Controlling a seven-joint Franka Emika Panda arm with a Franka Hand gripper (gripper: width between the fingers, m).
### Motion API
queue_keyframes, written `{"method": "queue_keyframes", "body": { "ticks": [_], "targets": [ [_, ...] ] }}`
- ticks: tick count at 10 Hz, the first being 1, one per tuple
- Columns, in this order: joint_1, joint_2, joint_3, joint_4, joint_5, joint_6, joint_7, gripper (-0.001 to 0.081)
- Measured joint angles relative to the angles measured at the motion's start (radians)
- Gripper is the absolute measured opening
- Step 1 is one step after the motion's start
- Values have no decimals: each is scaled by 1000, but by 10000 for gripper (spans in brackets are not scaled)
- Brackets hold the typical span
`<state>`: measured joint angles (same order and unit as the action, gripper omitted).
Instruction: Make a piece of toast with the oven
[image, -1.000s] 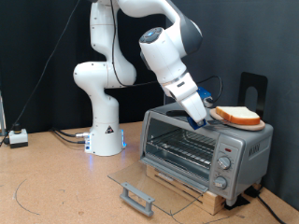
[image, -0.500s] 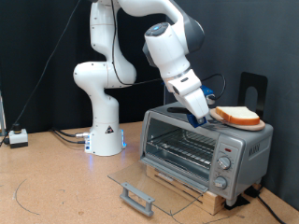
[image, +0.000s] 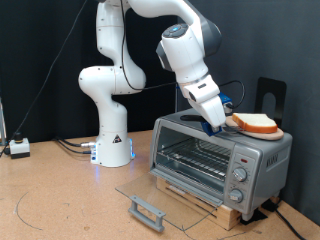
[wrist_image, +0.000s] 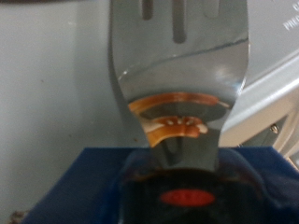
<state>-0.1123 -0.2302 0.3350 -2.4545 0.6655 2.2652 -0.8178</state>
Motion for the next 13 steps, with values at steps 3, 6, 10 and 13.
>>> {"method": "queue_keyframes", "body": {
  "ticks": [3, 6, 10, 13],
  "targets": [
    [10, -13, 12, -10, 10, 2, 0, 424],
    [20, -17, 38, -20, 23, 32, 0, 424],
    [26, -18, 72, -40, 53, 66, 3, 424],
    [26, -18, 83, -45, 75, 81, 16, 424]
  ]
}}
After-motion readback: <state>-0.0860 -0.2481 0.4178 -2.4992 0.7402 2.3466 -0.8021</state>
